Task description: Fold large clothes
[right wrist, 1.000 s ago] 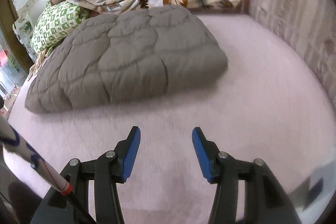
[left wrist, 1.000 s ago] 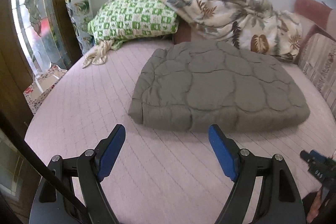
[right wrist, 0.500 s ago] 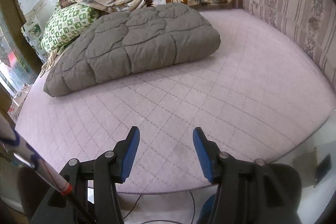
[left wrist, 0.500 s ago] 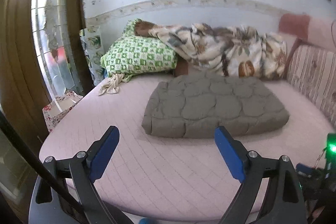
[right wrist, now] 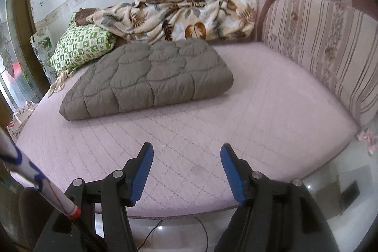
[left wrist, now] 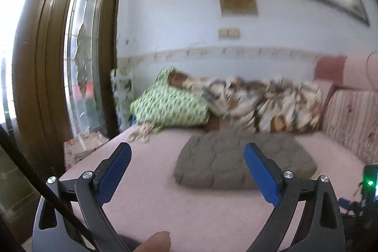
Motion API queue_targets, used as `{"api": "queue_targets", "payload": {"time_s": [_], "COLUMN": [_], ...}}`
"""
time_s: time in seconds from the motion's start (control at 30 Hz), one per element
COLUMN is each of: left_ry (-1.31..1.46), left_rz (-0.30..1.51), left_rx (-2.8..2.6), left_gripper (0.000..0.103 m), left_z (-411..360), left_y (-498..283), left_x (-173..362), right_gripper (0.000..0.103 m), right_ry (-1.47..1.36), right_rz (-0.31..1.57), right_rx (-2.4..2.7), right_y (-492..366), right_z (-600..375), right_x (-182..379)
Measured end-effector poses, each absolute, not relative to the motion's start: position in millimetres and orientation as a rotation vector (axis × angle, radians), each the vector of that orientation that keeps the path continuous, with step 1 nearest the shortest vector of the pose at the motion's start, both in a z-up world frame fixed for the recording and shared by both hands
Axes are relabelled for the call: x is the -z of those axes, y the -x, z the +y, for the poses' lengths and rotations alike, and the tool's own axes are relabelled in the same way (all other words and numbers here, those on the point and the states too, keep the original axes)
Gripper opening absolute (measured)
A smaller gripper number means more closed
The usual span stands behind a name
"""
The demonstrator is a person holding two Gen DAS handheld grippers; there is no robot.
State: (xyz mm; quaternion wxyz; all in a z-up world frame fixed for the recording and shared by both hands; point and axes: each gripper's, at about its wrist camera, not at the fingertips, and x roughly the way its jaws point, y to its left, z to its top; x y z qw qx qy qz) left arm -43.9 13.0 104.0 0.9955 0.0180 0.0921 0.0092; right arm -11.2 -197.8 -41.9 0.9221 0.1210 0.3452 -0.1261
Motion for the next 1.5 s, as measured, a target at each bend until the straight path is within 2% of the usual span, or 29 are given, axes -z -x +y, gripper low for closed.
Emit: {"api": "queue_targets", "payload": {"time_s": [0.13, 0.4, 0.5, 0.73, 1.03, 1.5], "left_ry": [-0.017, 0.010, -0.008, -0.034, 0.028, -0.011], "left_rz": [0.188, 0.491, 0.541, 0.575, 0.712, 0.754], "left_rx": [0.039, 0.164, 0.167, 0.183, 0.170, 0.152], "left_gripper": [0.097, 0.098, 0.098, 0.097, 0.097, 0.097], "left_z": [8.2, -0.7, -6.3, -16.6, -12.8, -16.2], "left_y": [47.9, 10.0, -1.6, -11.5, -34.1, -44.1], "left_x": [-102.9, -74.6, -60.6, -43.0, -19.8, -6.2], "right_gripper": [0.065, 0.068, 0.068, 0.069, 0.070, 0.072], "right_ry": [-0.228, -0.200, -0.202, -0.190, -0.181, -0.145], "right_rz": [0.690, 0.709, 0.732, 0.751, 0.773, 0.780], "right_rx": [0.266, 0.279, 0.289, 0.298, 0.304, 0.306], "right_y": [13.7, 11.2, 8.7, 2.5, -2.8, -6.9], "right_z": [-192.4, -185.6, -187.3, -185.6, -184.0, -173.8], "right_x": [33.6, 38.5, 45.0, 51.7, 59.2, 62.6]}}
